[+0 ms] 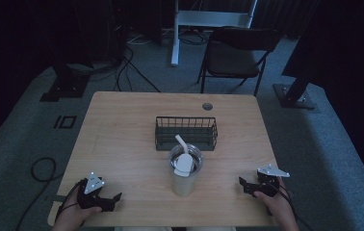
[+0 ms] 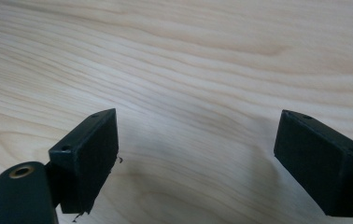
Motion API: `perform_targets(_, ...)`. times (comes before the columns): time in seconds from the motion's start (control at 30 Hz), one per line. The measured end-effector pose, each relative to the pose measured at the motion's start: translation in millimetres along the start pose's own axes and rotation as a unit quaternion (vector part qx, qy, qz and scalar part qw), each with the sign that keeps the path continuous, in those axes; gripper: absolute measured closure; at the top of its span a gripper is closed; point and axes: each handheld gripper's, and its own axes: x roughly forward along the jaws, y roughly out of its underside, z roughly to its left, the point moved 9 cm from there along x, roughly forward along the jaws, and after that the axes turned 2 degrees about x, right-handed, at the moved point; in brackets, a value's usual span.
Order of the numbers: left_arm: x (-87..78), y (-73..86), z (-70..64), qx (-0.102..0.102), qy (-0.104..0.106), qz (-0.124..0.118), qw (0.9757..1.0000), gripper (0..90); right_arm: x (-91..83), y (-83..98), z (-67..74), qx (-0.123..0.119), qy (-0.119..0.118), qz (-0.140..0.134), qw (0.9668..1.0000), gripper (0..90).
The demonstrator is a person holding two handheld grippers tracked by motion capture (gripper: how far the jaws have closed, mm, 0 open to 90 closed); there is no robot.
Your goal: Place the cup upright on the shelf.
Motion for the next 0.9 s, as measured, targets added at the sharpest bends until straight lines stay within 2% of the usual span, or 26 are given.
perform_targets(0.13,2.1,-10.1,-7.9,0.002,0.011,-0.015,0.9998,0.4,-2.4,-8.4,13.8,-0.008,-0.024,-0.015,0.9996,13.5)
perform_targets(0.27,4.6,-17.1,-14.1,0.012,0.015,-0.022,0.9996,0.4,-5.0,-14.2,23.2,-0.021,-0.032,-0.02,0.9991,13.5)
perform_targets(0.3,6.3,-22.1,-19.8,0.017,0.023,-0.027,0.9992,0.4,-5.9,-16.1,26.9,-0.026,-0.036,-0.023,0.9988,13.5)
perform_targets(0.33,7.5,-24.9,-22.5,0.019,0.026,-0.031,0.999,0.5,-8.0,-19.8,35.7,-0.035,-0.048,-0.027,0.9979,13.5)
perform_targets(0.5,13.4,-36.8,-35.3,0.032,0.04,-0.043,0.9978,0.4,-13.3,-30.2,59.9,-0.055,-0.079,-0.043,0.9945,13.5)
perform_targets(0.6,16.7,-43.1,-43.9,0.038,0.05,-0.049,0.9968,0.5,-17.3,-36.7,76.1,-0.067,-0.103,-0.054,0.9909,13.5)
perform_targets(0.77,22.7,-53.7,-57.8,0.048,0.065,-0.06,0.9949,0.5,-28.5,-50.7,101.8,-0.092,-0.142,-0.082,0.9821,13.5)
perform_targets(0.9,26.9,-63.4,-68.1,0.049,0.076,-0.075,0.9931,0.4,-39.1,-62.1,120.2,-0.109,-0.172,-0.106,0.9734,13.5)
